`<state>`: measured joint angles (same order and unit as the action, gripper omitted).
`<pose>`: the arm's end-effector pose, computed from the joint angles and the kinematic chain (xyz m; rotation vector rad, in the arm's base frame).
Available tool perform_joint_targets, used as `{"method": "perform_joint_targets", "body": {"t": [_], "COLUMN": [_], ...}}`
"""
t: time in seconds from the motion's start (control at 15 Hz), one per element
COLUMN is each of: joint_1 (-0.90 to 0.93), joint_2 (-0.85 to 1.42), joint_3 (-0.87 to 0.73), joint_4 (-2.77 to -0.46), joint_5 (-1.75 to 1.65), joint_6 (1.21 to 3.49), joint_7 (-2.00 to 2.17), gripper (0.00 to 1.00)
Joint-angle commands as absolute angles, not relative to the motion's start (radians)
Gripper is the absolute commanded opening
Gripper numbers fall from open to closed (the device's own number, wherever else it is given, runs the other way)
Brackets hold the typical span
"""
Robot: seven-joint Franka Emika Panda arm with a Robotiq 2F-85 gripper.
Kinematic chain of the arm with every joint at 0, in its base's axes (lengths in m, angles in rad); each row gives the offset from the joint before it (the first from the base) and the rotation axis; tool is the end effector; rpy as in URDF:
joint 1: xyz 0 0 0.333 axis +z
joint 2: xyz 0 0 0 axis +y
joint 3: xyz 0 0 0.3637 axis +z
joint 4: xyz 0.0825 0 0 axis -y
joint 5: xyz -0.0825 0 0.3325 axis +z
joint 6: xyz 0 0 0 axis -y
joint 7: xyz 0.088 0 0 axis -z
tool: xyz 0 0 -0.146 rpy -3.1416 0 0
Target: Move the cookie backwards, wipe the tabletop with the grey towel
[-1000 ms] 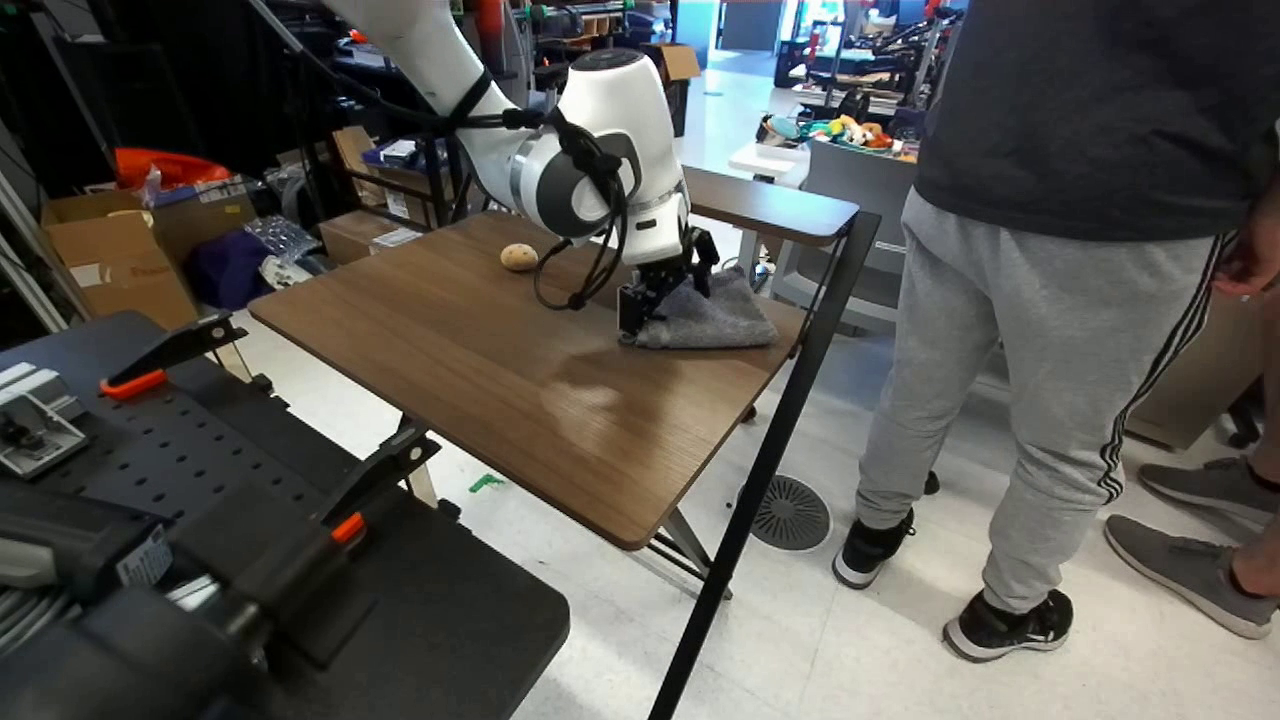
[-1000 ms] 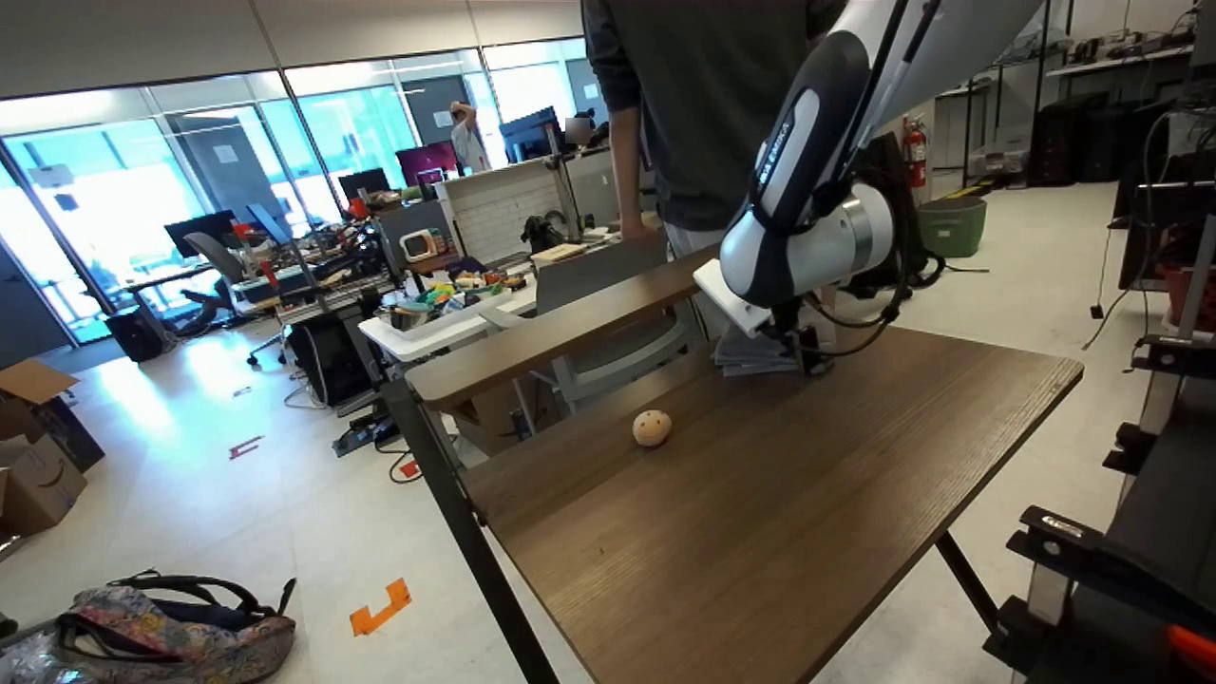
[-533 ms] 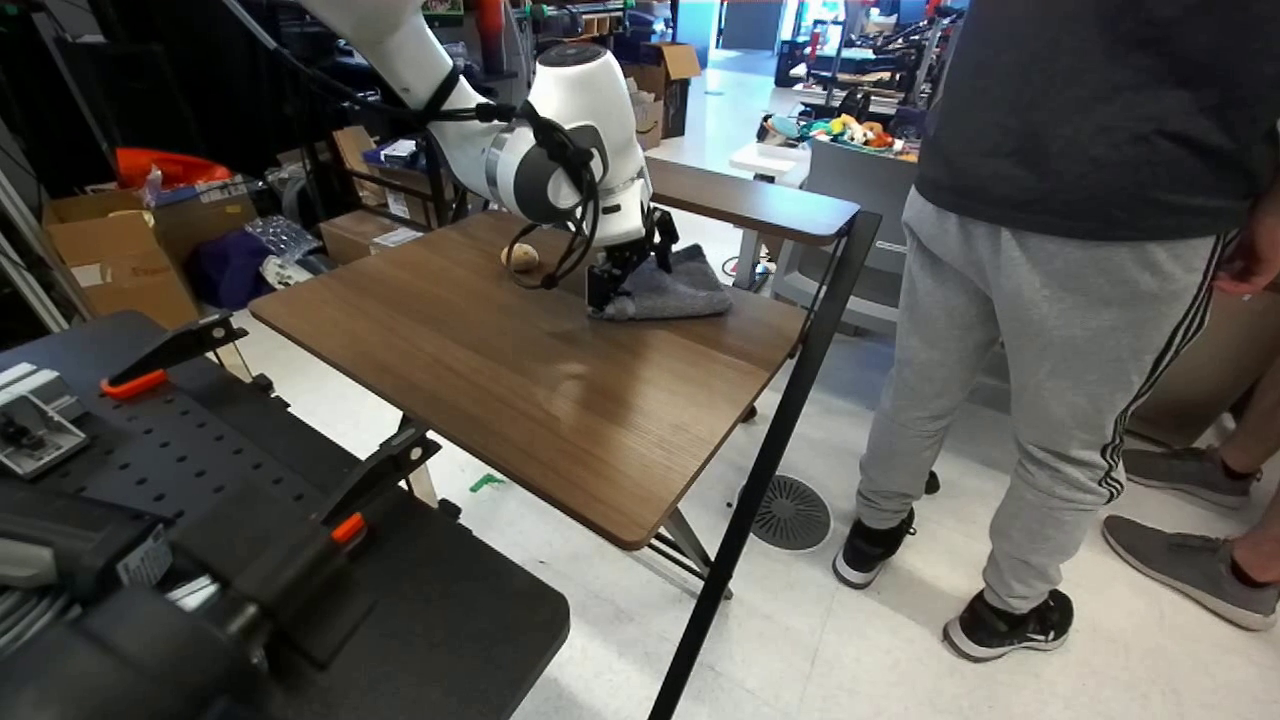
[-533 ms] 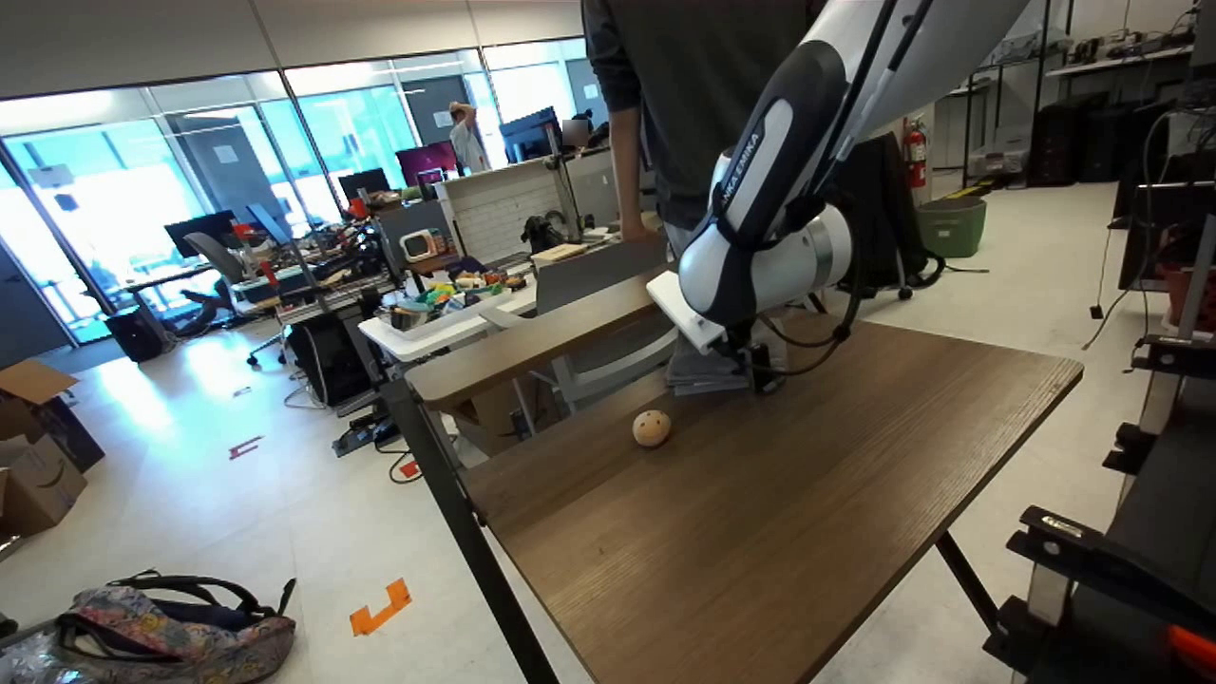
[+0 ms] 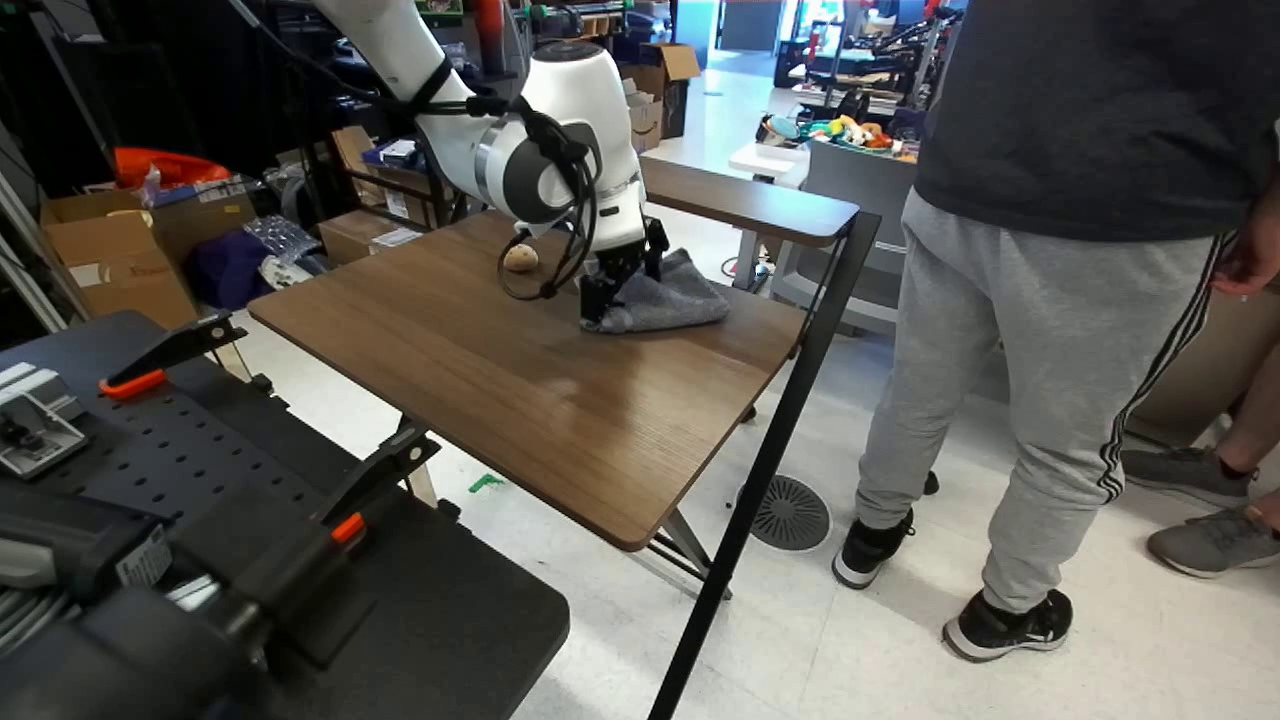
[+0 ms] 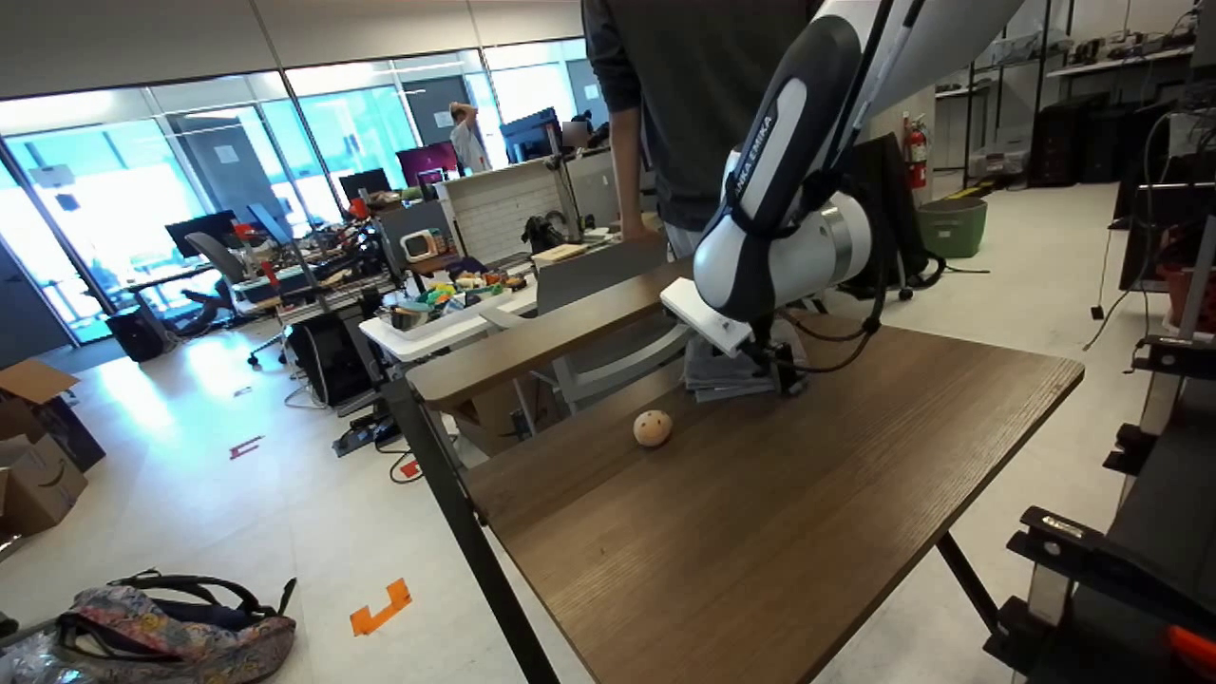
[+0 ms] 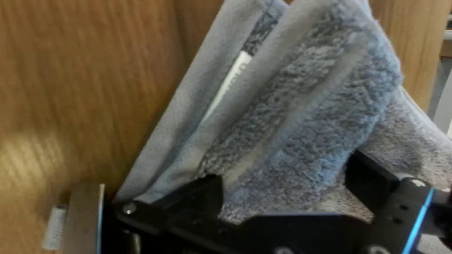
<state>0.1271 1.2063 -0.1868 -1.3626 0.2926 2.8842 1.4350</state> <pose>0.7502 -0.0192 0.0494 -2.0159 2.1117 -0.4203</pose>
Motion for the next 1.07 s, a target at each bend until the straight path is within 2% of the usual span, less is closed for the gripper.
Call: {"method": "perform_joint_targets", "body": {"t": [0.0, 0.4, 0.8, 1.0], "joint_1": [0.093, 0.068, 0.118, 0.202], "joint_2": [1.125, 0.968, 0.892, 0.92], "joint_3": [-0.126, -0.105, -0.214, -0.315], "joint_4": [-1.602, -1.902, -2.139, -2.152], "joint_5": [0.26, 0.27, 0.261, 0.242], "joint_6": [2.933, 2.987, 2.974, 2.955], "joint_7": [1.28, 1.016, 0.875, 0.875], "gripper": [1.0, 1.0, 1.0, 1.0]}}
